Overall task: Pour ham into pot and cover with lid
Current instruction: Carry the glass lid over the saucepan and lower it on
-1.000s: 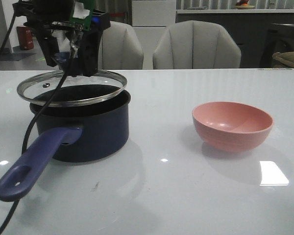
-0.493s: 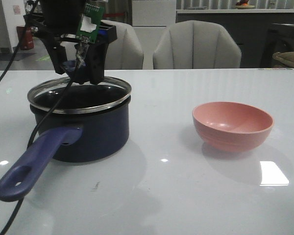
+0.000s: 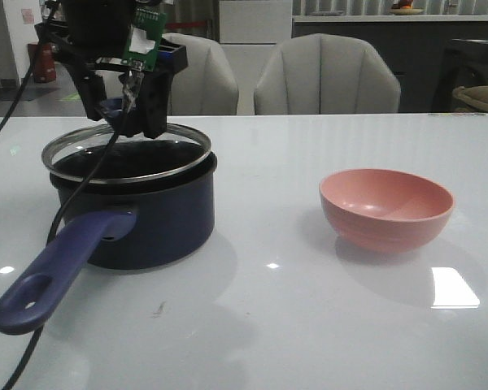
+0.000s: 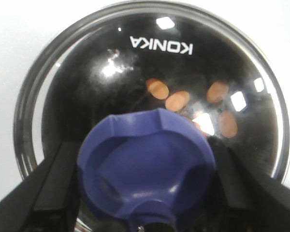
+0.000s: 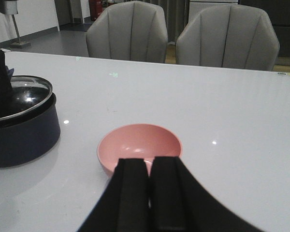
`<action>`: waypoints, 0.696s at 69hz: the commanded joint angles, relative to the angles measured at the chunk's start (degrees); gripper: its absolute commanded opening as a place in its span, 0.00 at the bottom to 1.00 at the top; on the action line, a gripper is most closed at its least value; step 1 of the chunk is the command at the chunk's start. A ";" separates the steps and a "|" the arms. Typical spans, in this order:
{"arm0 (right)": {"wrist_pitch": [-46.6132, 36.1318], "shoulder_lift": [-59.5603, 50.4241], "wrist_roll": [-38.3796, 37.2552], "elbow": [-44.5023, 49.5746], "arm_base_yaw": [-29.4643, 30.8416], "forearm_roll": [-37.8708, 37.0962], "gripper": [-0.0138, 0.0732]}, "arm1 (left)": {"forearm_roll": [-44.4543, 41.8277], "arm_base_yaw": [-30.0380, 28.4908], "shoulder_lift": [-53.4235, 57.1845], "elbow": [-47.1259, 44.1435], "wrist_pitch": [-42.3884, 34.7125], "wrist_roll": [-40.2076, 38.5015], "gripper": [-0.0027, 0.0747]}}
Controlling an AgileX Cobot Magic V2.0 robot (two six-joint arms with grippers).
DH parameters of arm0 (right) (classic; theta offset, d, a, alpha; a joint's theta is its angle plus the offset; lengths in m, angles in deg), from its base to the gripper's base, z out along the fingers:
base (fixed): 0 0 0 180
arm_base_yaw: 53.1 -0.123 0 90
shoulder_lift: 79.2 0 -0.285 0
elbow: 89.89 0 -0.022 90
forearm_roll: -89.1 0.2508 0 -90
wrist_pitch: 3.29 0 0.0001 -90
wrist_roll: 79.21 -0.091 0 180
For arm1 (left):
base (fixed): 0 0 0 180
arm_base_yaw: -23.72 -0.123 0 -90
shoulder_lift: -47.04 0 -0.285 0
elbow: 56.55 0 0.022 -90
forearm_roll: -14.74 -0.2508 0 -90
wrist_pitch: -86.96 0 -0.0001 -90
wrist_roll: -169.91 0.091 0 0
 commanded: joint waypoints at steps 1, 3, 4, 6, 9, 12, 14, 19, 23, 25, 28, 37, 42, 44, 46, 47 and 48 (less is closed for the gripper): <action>-4.48 0.44 0.58 -1.68 -0.05 -0.40 0.33 | 0.55 -0.23 3.06 1.94 -1.91 -0.07 0.37; -4.48 0.44 0.58 -1.68 -0.05 -0.40 0.33 | 1.08 -0.23 3.06 1.94 -1.91 -0.07 0.37; -4.48 0.44 0.58 -1.68 -0.05 -0.40 0.33 | 1.19 -0.23 3.06 1.94 -1.91 -0.07 0.37; -4.48 0.44 0.58 -1.68 -0.05 -0.40 0.33 | 1.75 -0.23 2.84 1.94 -1.91 -0.07 0.37; -4.48 0.44 0.58 -1.68 -0.05 -0.40 0.33 | 2.14 -0.23 2.74 1.94 -1.83 -0.07 0.37; -4.48 0.44 0.58 -1.68 -0.05 -0.40 0.33 | 2.14 -0.23 2.44 1.94 -1.57 -0.07 0.37; -4.48 0.44 0.58 -1.68 -0.05 -0.40 0.33 | 2.14 -0.23 2.08 1.94 -1.12 -0.07 0.37; -4.48 0.44 0.58 -1.68 -0.05 -0.40 0.33 | 2.14 -0.23 1.09 1.94 -0.15 -0.07 0.37; -4.48 0.44 0.58 -1.68 -0.05 -0.40 0.33 | 2.14 -0.23 0.36 1.94 0.65 -0.07 0.37; -4.48 0.44 0.58 -1.68 -0.05 -0.40 0.33 | 2.14 -0.23 -0.01 1.94 0.79 -0.07 0.37; -4.48 0.44 0.58 -1.68 -0.05 -0.40 0.33 | 2.14 -0.23 -0.39 1.94 0.90 -0.07 0.37; -4.48 0.44 0.58 -1.68 -0.05 -0.40 0.33 | 2.14 -0.23 -0.77 1.94 -0.03 -0.07 0.39; -4.48 0.44 0.58 -1.68 -0.05 -0.40 0.33 | 2.40 -0.23 -0.77 1.94 -0.40 -0.07 0.46; -4.48 0.44 0.58 -1.68 -0.05 -0.40 0.33 | 2.50 -0.23 -0.77 1.94 -0.51 -0.07 0.50; -4.48 0.44 0.58 -1.68 -0.05 -0.40 0.33 | 2.50 -0.23 -0.77 1.94 -0.51 -0.07 0.56; -4.48 0.44 0.58 -1.68 -0.05 -0.40 0.33 | 2.50 -0.23 -0.77 1.94 -0.51 -0.07 0.59; -4.48 0.44 0.58 -1.68 -0.05 -0.40 0.33 | 2.50 -0.23 -0.77 1.94 -0.51 -0.07 0.61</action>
